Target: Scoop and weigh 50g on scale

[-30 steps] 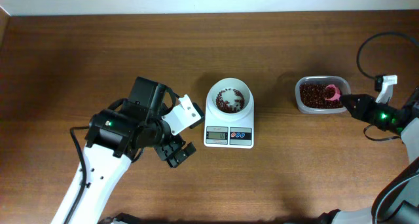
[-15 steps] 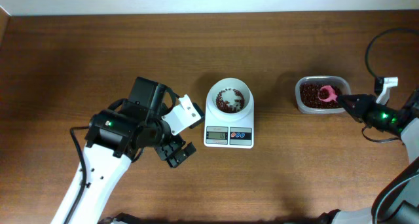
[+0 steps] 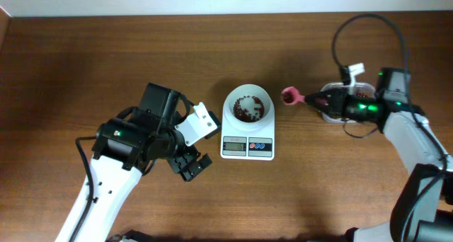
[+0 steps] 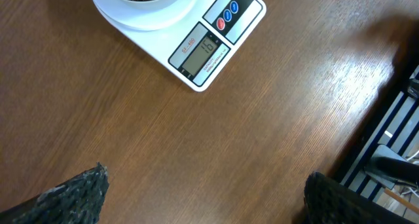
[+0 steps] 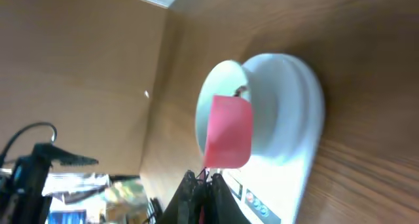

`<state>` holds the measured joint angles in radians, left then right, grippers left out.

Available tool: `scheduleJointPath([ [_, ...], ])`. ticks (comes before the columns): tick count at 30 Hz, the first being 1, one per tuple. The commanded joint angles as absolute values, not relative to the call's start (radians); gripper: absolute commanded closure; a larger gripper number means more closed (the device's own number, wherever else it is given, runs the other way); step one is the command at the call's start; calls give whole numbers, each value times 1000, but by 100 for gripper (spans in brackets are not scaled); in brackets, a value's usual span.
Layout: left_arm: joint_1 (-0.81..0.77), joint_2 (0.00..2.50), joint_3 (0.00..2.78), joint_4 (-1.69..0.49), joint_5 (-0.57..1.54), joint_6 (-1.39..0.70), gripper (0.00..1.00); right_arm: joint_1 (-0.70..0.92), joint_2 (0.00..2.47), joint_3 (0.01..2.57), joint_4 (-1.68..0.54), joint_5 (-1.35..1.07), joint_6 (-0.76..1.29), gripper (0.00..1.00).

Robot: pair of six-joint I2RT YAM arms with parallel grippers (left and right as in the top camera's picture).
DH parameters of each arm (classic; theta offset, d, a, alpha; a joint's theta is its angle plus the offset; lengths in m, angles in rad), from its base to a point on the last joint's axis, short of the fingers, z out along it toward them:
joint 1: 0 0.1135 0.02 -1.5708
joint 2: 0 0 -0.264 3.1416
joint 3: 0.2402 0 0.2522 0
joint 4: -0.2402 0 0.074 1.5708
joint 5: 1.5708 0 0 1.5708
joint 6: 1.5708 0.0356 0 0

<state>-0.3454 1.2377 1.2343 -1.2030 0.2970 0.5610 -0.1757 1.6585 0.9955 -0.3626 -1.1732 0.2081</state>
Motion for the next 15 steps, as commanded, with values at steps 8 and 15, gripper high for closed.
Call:
scheduleJointPath([
  [8, -342, 1231, 1231, -1202, 311, 577, 1, 91, 1641, 993, -115, -1020, 212, 96],
  [15, -342, 1231, 1231, -1202, 311, 577, 1, 140, 1641, 993, -113, -994, 31, 96],
])
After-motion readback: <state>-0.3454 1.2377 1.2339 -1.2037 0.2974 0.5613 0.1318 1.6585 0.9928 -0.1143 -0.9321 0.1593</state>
